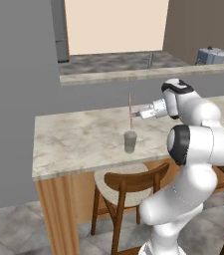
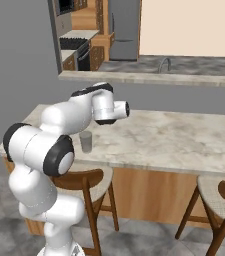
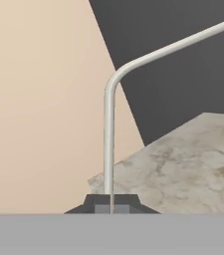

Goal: Take a straw from the drawer in front and place it inside the glass cup on the dining counter.

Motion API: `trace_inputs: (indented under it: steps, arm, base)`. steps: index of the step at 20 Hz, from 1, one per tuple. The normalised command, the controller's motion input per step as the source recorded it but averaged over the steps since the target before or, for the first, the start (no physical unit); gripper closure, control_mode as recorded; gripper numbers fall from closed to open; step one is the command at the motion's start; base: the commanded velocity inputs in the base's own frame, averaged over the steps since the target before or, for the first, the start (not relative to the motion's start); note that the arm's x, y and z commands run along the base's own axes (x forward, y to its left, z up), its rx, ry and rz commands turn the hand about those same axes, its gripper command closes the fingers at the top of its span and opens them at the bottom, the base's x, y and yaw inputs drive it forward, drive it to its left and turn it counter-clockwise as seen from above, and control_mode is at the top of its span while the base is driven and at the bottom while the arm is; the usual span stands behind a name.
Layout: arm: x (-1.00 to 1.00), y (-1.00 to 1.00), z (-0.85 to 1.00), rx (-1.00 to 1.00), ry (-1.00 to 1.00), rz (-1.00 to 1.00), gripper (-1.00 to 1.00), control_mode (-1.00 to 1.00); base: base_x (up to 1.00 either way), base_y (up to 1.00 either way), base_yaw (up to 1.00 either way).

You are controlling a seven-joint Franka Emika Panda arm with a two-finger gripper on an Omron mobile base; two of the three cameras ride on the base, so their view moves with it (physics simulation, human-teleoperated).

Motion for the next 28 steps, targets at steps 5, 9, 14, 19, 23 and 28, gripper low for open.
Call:
trace_inputs:
  steps: [5, 9, 14, 19, 23, 28]
  arm:
    - [0.08, -0.28, -0.06, 0.0, 0.0, 0.0, 1.0, -1.0]
    - [0.1, -0.03, -0.08, 0.0, 0.0, 0.0, 1.0, -1.0]
    - [0.09, 0.0, -0.21, 0.0, 0.01, 0.0, 1.0, -1.0]
    - [0.04, 0.0, -0.17, 0.0, 0.02, 0.0, 1.0, -1.0]
    - [0.21, 0.0, -0.06, 0.0, 0.0, 0.0, 1.0, -1.0]
    - [0.31, 0.0, -0.05, 0.0, 0.01, 0.0, 1.0, -1.0]
  base:
    - [0.0, 0.0, 0.0]
    - [0.0, 0.0, 0.0]
    - [0.0, 0.0, 0.0]
    - [0.0, 0.0, 0.0]
    - [0.0, 0.0, 0.0]
    - [0.0, 0.0, 0.0]
